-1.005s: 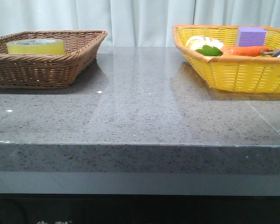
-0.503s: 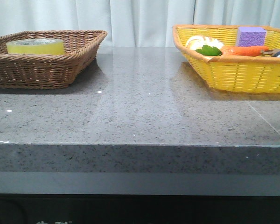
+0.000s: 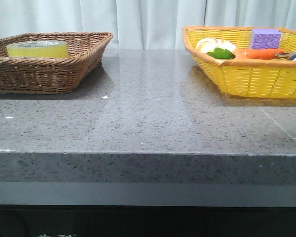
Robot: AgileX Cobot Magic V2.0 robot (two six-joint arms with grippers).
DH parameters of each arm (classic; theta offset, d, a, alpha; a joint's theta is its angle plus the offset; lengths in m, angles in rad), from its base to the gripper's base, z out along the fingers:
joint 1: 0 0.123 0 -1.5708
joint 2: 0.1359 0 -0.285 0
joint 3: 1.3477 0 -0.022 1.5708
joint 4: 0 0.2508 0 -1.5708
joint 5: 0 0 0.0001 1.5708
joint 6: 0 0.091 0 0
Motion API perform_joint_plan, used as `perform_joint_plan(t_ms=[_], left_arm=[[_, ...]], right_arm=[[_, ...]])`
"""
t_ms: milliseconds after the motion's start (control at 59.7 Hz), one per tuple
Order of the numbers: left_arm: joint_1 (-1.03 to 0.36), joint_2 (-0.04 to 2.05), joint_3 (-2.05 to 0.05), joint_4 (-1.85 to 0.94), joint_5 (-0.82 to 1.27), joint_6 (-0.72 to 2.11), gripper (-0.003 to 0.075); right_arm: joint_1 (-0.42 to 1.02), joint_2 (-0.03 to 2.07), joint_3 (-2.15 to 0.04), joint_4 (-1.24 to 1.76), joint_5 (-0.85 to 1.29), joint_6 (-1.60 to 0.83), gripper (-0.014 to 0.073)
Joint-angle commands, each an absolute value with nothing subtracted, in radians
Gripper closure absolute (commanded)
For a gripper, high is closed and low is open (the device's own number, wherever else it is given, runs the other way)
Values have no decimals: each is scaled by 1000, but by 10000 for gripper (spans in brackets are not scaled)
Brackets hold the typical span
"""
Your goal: Transfer tape with both arms
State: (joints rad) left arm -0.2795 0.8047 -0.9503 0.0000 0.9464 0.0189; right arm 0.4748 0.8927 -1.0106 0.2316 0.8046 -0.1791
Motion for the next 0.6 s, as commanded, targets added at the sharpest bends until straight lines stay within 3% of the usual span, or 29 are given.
perform_joint_plan(t_ms=[0, 369, 586], left_arm=[[-284, 798, -975, -7, 891, 7, 740], [-276, 731, -930, -7, 852, 7, 740], [-157, 534, -706, -8, 574, 12, 740]], right_arm=[[468, 889, -1037, 246, 749, -183, 662], [468, 889, -1037, 246, 749, -183, 662], [468, 889, -1037, 247, 749, -183, 662]])
